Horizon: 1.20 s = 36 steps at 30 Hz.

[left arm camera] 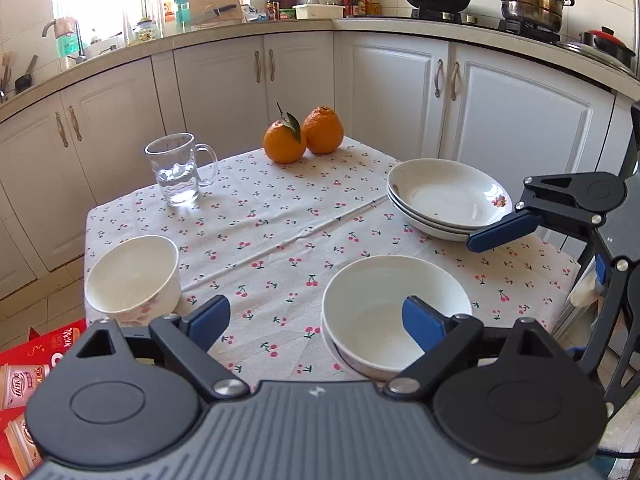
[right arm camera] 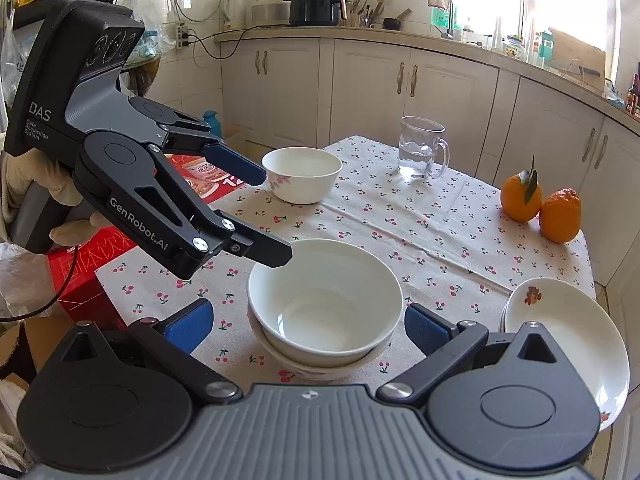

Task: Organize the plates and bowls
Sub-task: 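Open and withdraw the left tool while moving the right tool toward the remaining bowl, then close the right tool on the rim of the remaining white bowl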

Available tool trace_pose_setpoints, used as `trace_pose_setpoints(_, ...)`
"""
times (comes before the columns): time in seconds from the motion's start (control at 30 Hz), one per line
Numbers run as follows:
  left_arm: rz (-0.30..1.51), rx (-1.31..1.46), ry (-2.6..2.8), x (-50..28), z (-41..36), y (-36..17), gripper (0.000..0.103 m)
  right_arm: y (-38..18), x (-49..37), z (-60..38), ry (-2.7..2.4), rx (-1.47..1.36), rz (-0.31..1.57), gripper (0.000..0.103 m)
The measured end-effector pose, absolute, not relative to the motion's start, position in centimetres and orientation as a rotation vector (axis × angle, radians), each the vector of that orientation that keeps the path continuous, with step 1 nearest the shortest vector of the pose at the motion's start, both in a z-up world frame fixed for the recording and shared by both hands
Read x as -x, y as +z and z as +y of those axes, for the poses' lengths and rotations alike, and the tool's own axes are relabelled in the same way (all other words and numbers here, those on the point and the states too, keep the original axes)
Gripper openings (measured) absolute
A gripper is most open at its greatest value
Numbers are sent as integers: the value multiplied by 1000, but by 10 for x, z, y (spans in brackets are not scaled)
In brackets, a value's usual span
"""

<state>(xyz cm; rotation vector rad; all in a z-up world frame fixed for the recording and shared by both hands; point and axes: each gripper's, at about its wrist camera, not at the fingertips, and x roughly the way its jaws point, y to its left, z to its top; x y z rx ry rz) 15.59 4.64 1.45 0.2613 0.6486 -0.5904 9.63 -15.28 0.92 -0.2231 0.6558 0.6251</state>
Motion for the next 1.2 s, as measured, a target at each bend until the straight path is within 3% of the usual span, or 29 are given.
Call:
trace_pose_setpoints(0.57, 632, -248, -388, -202, 117, -4, 93, 35, -161, -96, 655, 387, 622, 103)
trace_pose_setpoints(1.2, 641, -218, -309, -277, 136, -55, 91, 15, -320, -25, 845, 381, 789, 102)
